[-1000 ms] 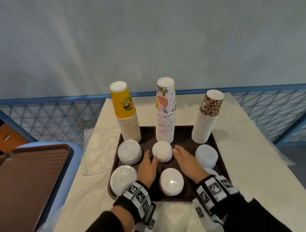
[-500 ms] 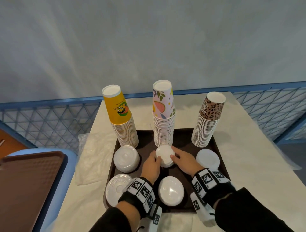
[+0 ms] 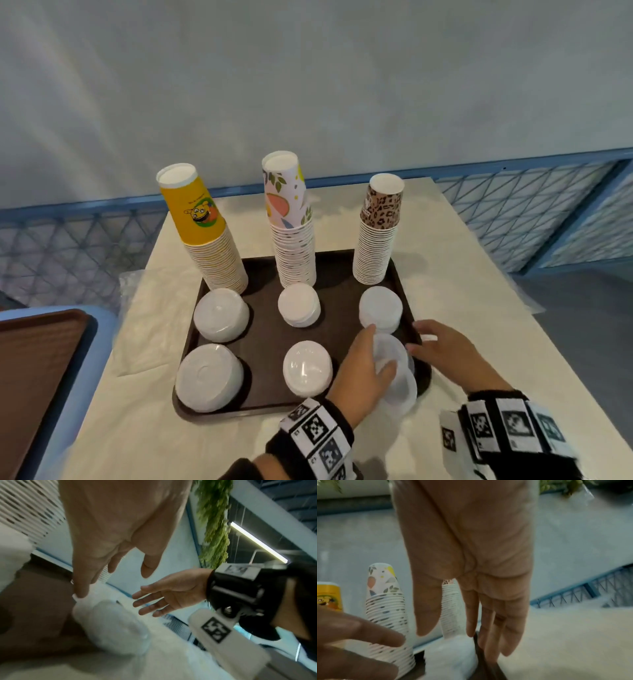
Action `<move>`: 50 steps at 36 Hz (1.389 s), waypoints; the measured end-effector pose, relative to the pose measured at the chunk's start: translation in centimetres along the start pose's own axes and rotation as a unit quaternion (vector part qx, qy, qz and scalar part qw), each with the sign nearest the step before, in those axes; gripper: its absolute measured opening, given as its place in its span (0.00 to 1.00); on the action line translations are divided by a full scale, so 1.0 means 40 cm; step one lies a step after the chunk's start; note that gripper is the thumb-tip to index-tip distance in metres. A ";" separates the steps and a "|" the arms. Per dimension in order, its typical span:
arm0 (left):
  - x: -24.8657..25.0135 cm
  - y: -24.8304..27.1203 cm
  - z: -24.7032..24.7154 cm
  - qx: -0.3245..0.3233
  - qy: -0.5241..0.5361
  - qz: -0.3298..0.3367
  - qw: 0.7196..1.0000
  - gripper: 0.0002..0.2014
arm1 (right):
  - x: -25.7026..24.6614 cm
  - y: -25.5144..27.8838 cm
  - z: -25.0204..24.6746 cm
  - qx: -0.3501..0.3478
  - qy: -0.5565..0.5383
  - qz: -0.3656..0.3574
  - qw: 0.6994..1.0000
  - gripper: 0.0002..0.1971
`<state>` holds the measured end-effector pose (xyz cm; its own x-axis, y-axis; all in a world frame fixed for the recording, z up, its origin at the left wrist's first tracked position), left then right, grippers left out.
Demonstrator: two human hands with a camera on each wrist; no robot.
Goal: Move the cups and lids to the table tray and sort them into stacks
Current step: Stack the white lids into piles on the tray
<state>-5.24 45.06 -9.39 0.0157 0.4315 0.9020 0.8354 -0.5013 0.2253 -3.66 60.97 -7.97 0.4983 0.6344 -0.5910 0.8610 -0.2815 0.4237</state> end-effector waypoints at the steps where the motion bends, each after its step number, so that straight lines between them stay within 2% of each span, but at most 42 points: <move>1: -0.015 -0.007 0.018 -0.018 -0.028 -0.011 0.999 0.34 | 0.020 0.007 0.014 -0.021 -0.001 -0.001 1.000 0.30; 5: -0.058 -0.031 0.054 -0.061 -0.098 -0.043 0.992 0.43 | 0.054 0.024 0.059 -0.074 0.048 -0.042 0.995 0.42; 8: -0.081 -0.048 0.062 -0.041 -0.090 -0.027 0.995 0.40 | 0.067 0.019 0.086 -0.066 0.079 -0.080 0.991 0.45; 11: -0.083 -0.057 0.063 0.018 -0.088 -0.025 0.996 0.32 | 0.074 0.004 0.102 -0.028 0.086 -0.098 0.991 0.40; 17: -0.066 -0.078 0.058 0.109 -0.087 -0.042 0.989 0.18 | 0.066 -0.027 0.101 0.032 0.103 -0.125 0.986 0.21; 19: -0.062 -0.079 0.059 0.139 -0.069 -0.053 0.986 0.16 | 0.064 -0.038 0.092 0.046 0.129 -0.130 0.982 0.16; 23: -0.055 -0.070 0.072 0.181 -0.031 -0.076 0.980 0.17 | 0.054 -0.058 0.076 0.063 0.153 -0.139 0.976 0.14; 30: -0.065 -0.056 0.097 0.198 -0.051 -0.060 0.977 0.14 | 0.056 -0.078 0.067 0.035 0.166 -0.146 0.975 0.13; 33: -0.069 -0.052 0.102 0.191 -0.049 -0.074 0.977 0.16 | 0.054 -0.082 0.057 0.012 0.160 -0.145 0.976 0.12; 39: -0.043 -0.087 0.065 0.213 0.024 -0.113 0.970 0.26 | 0.038 -0.096 0.011 0.027 0.059 -0.119 0.991 0.21; 43: -0.026 -0.140 0.035 0.193 0.013 -0.130 0.972 0.29 | 0.024 -0.126 -0.006 -0.036 -0.007 -0.076 0.996 0.26; 46: -0.027 -0.167 0.032 0.182 0.010 -0.130 0.975 0.28 | 0.012 -0.139 -0.007 -0.055 -0.014 -0.077 0.995 0.24; 50: -0.031 -0.184 0.037 0.183 0.013 -0.098 0.978 0.23 | -0.006 -0.146 -0.005 -0.041 0.001 -0.095 0.995 0.20</move>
<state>-10.60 49.33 -12.72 -0.1739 0.4711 0.8648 0.9617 -0.1075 0.2520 -8.83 62.59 -10.17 0.3264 0.6720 -0.6647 0.9284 -0.0958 0.3590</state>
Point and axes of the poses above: each hand's wrist, its own y-axis away from the middle knuckle, its own z-axis out of the palm, x = y × z, the point moved 3 cm from there along -y, towards the middle knuckle, and after that the axes turned 4 degrees about y, right-handed, at the moved point
